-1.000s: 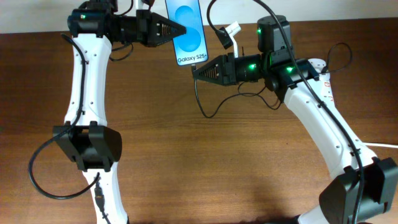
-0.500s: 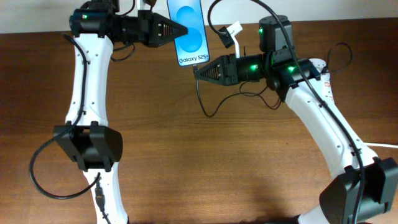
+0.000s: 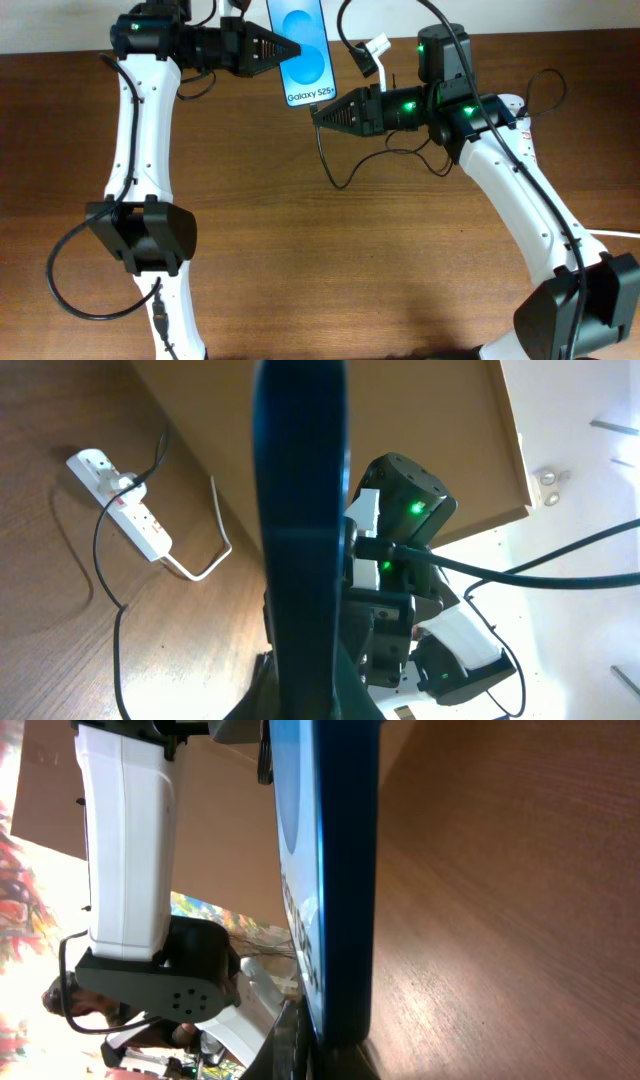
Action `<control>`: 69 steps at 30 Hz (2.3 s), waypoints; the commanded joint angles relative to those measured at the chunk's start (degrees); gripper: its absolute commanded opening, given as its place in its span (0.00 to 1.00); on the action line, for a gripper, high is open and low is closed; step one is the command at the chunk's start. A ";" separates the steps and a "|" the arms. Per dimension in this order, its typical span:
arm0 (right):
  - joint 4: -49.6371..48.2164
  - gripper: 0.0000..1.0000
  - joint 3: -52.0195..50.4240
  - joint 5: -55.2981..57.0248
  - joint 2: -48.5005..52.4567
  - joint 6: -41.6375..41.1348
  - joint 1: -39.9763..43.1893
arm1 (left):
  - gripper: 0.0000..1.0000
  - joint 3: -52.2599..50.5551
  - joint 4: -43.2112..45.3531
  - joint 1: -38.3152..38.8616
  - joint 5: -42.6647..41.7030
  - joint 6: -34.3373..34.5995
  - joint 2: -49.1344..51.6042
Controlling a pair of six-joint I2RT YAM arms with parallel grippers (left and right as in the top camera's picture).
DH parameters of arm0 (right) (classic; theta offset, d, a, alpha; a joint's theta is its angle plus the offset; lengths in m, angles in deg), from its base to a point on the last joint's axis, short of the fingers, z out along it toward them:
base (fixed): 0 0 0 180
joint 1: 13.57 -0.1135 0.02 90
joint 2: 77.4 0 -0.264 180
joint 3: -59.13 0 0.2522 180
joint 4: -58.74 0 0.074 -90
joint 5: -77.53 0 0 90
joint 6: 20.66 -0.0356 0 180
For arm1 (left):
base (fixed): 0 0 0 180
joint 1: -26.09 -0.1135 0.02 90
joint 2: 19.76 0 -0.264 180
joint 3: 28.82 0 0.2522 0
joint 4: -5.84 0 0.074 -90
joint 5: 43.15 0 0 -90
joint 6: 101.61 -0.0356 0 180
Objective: Plug charger to phone and switch on socket
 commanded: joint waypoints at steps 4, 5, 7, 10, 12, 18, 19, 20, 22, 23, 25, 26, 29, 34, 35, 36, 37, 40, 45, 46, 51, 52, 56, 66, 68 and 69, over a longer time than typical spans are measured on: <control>-6.36 0.04 1.14 1.73 -0.96 -4.79 1.46 | 0.00 0.76 -1.25 1.18 -0.90 -2.47 -1.07; -6.43 0.04 1.14 1.81 -0.96 -4.79 1.44 | 0.00 0.76 -1.25 1.18 -0.90 -2.47 -1.09; -6.43 0.04 1.14 2.60 -0.96 -4.96 1.44 | 0.00 0.76 -1.46 1.18 -0.90 -2.47 -1.07; -6.43 0.04 1.14 2.58 -0.96 -4.96 1.46 | 0.00 0.79 -1.64 1.18 -0.90 -2.49 -1.09; -6.43 0.04 1.14 2.60 -0.96 -4.94 1.46 | 0.00 0.79 -1.62 1.18 -0.90 -2.49 -1.07; -5.70 0.41 1.14 2.51 -0.96 -4.94 1.46 | 0.00 0.79 -1.42 1.01 -0.70 -2.47 -1.07; -5.18 0.50 1.14 2.49 -0.96 -4.94 1.46 | 0.00 0.79 -1.42 0.87 -0.24 -2.47 -1.07; -4.20 0.56 1.14 2.51 -0.96 -4.92 1.46 | 0.00 0.76 -1.42 0.46 1.79 -2.45 -1.07; -2.56 0.71 1.14 2.51 -0.96 -4.70 1.46 | 0.00 0.76 -1.40 -0.37 5.97 -2.45 -1.07; -2.25 0.79 1.14 2.54 -0.96 -4.39 1.46 | 0.00 0.76 -1.42 -0.92 8.39 -2.43 -1.07; 0.85 0.94 1.14 4.26 -0.96 -1.79 1.46 | 0.00 0.76 -3.19 -2.23 16.96 -1.77 -1.07; 3.76 0.97 1.14 7.69 -0.96 -1.66 1.53 | 0.00 0.76 -5.18 -2.38 21.42 -1.81 -1.07; 12.72 0.98 1.14 17.51 -0.96 5.62 1.53 | 0.00 0.76 -11.56 -1.60 40.13 -1.84 -0.98; 23.67 0.99 1.14 26.01 -0.96 12.85 1.51 | 0.00 0.44 -14.29 1.77 53.24 -1.77 1.90; 26.03 0.99 1.14 28.96 -0.96 12.96 1.53 | 0.00 0.44 -14.32 2.27 54.60 -1.77 2.97; 27.93 0.99 1.14 31.58 -0.96 12.96 1.53 | 0.00 0.44 -14.53 2.86 55.21 -1.64 4.61; 30.01 0.99 1.14 34.42 -0.96 12.94 1.53 | 0.00 0.44 -14.58 3.19 55.23 -0.90 6.32; 33.14 0.99 1.14 40.87 -0.96 12.90 1.51 | 0.00 0.44 -11.89 2.99 56.78 -0.92 10.86; 34.18 0.98 1.09 41.86 -0.96 12.94 1.51 | 0.00 0.44 -10.62 2.75 56.78 -0.68 16.24; 34.49 0.98 1.01 41.88 -0.96 12.96 1.51 | 0.00 0.44 -10.80 2.54 57.07 -0.70 17.14; 34.80 0.98 1.01 41.86 -0.96 12.96 1.51 | 0.00 0.44 -17.29 2.27 51.08 -6.51 20.33; 34.82 0.98 1.01 41.86 -0.96 12.96 1.51 | 0.00 0.44 -19.02 2.38 49.57 -7.15 20.96; 34.82 0.99 1.01 41.83 -0.96 12.96 1.51 | 0.00 0.44 -23.15 3.72 44.48 -11.61 22.91; 35.87 0.98 1.01 42.03 -0.96 12.94 1.51 | 0.00 0.44 -15.54 5.86 44.68 -0.20 25.51; 35.85 0.98 1.01 42.03 -0.96 12.94 1.51 | 0.00 0.44 -15.39 6.43 44.00 -0.24 26.40; 35.71 0.98 0.98 42.03 -0.96 12.94 1.51 | 0.00 0.44 -15.28 6.69 44.02 -0.22 26.43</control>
